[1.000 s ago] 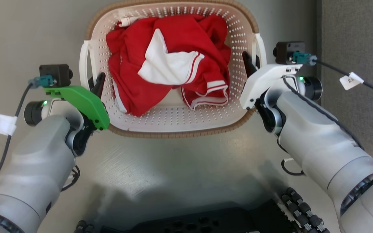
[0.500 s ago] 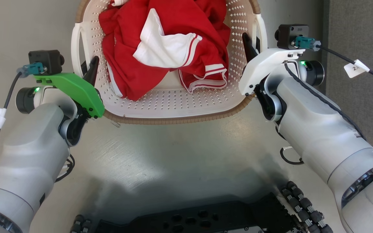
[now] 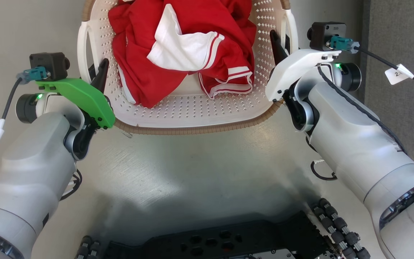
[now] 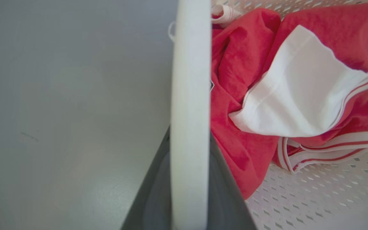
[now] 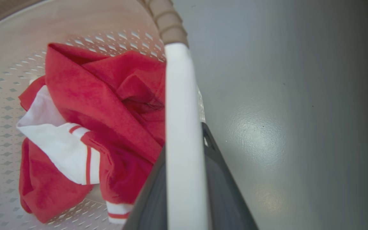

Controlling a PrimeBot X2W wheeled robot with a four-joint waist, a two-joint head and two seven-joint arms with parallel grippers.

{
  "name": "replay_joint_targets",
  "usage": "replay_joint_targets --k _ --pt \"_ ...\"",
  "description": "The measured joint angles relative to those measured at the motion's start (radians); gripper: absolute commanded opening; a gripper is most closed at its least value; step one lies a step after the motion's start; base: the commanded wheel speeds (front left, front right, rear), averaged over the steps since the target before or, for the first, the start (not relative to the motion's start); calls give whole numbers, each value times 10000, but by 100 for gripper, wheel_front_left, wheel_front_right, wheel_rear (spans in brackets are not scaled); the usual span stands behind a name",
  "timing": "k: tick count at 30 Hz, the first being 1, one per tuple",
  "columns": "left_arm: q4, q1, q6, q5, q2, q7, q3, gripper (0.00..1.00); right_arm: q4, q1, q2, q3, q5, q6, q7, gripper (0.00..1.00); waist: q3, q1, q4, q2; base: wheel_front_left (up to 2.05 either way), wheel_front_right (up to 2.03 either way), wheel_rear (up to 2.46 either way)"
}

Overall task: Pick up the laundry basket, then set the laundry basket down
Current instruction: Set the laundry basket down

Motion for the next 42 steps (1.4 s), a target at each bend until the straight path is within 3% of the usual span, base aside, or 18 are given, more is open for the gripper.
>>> replay_joint_targets --k 20,21,22,23,24,42 --pt "-123 -74 0 73 33 -40 -90 0 -161 193 15 -523 -435 -58 0 0 156 0 -64 0 0 0 0" --pt "-136 -78 0 73 31 -40 -115 0 -161 201 17 -550 -437 -58 0 8 157 0 -65 0 0 0 0" --pt "-148 -80 0 71 29 -42 -125 21 -159 212 17 -568 -437 -58 0 84 158 0 -65 0 0 0 0" --pt "-157 -80 0 56 19 -40 -115 49 -157 221 19 -579 -441 -58 0 100 158 0 -65 0 0 0 0" --pt "-169 -80 -2 12 8 -40 -111 100 -157 227 15 -602 -460 -58 0 100 158 0 -65 0 0 0 0" --pt "-249 -74 -25 -150 -36 -38 -364 100 138 415 0 -940 -527 -58 0 100 -142 0 -80 0 0 0 0"
